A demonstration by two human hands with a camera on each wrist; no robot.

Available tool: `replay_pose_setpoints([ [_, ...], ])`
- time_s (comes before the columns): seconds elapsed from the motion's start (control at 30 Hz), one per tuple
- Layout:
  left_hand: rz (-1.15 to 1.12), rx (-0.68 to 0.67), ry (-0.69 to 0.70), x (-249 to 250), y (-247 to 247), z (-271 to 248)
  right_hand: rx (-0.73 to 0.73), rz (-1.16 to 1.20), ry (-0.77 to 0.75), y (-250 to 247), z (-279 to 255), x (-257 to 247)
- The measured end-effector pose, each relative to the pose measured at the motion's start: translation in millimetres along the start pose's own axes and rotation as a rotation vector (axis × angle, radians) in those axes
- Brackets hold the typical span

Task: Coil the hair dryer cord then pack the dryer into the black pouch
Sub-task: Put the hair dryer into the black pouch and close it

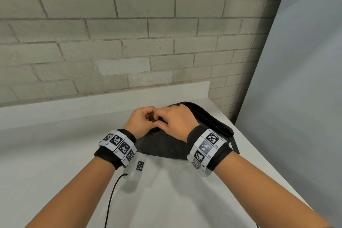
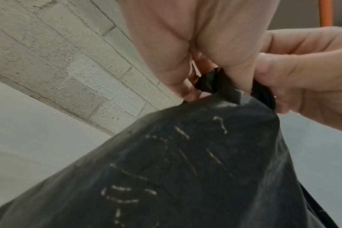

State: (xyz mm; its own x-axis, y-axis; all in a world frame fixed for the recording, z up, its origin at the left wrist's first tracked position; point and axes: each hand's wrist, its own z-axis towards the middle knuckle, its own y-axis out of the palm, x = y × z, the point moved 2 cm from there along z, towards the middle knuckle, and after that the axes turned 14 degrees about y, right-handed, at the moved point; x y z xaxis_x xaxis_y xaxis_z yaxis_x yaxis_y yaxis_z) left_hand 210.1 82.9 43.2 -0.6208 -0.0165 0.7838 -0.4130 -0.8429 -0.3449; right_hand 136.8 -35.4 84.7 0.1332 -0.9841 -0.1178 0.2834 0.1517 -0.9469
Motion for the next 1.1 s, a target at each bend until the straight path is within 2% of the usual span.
replay_pose_setpoints([
  [0.1, -0.026, -0.012, -0.010, -0.5, 1.3, -0.7, 0.060, 0.015, 0.045, 4.9, -2.0, -3.0],
  [0.23, -0.103, -0.032, -0.018, 2.9, 3.3, -7.2, 0.176, 0.171, 0.101, 6.5, -6.2, -2.4],
  [0.5, -0.168, -0.034, -0.008, 2.0, 0.7, -17.1, 0.131, 0.412, 0.209, 5.0, -11.0, -3.0],
  [0.77, -0.396, 0.146, -0.132, -3.7, -2.3, -21.9, 0.212, 0.643, 0.395, -0.5, -14.3, 19.5],
  [0.9, -0.367, 0.203, -0.156, -2.5, -5.9, -23.2, 0.202, 0.506, 0.558, -3.5, -22.5, 71.6],
  [1.03, -0.287, 0.280, -0.169, -3.9, -12.1, -23.0, 0.059, 0.176, 0.827, -3.3, -45.9, 152.4],
  [1.1, -0.264, 0.256, -0.160, -4.9, -13.3, -21.7, 0.044, 0.068, 0.879, -4.2, -58.4, 178.9],
])
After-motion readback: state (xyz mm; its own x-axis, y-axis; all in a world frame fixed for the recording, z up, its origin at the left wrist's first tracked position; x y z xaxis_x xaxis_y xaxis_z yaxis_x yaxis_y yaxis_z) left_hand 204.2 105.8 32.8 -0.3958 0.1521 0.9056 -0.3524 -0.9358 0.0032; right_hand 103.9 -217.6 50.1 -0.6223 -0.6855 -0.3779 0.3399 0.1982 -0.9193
